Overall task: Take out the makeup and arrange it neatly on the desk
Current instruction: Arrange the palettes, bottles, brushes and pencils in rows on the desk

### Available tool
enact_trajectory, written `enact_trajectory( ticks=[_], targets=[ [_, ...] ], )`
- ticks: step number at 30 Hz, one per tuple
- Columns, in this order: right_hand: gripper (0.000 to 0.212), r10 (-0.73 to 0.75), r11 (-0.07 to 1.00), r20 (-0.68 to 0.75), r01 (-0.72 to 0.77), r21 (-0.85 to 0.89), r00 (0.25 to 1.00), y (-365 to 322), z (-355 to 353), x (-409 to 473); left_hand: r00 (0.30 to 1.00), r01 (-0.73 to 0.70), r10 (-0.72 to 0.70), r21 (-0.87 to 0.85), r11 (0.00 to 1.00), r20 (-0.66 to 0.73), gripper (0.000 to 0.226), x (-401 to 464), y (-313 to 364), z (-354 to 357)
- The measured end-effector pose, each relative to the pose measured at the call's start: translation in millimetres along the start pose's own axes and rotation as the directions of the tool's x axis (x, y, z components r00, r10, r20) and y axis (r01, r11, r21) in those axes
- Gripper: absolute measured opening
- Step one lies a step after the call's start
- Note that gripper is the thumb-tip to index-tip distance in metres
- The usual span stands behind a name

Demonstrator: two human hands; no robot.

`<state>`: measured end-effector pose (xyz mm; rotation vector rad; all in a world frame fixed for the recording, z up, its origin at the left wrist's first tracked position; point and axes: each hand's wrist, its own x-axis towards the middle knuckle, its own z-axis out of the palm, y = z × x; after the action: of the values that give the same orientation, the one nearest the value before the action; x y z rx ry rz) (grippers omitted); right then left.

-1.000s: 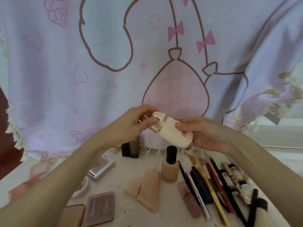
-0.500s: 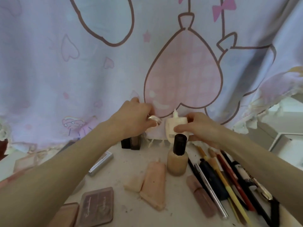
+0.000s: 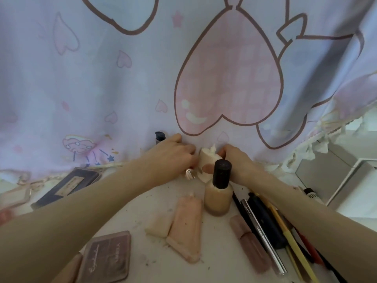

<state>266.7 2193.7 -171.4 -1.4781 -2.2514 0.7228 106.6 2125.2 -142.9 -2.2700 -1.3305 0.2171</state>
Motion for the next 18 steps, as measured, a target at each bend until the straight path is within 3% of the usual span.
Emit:
enact_trajectory(
  ticks=[7,12,18],
  targets=[
    [0.046,-0.030,0.922,0.182,-0.043,0.384,0.983,0,-7,-10,1.000,0.001,-0.003,-0.063,0.998,-0.029,0.033,-1,7,15],
    [0.054,-0.052,0.946,0.185,-0.011,0.325,0.981,3,-5,-13,0.990,0.132,-0.137,-0.158,0.979,-0.018,0.014,-3,12,23],
    [0.048,-0.042,0.950,0.176,-0.015,0.313,0.983,1,-5,-15,0.972,0.222,-0.232,-0.200,0.954,-0.028,0.015,-3,17,20]
  ],
)
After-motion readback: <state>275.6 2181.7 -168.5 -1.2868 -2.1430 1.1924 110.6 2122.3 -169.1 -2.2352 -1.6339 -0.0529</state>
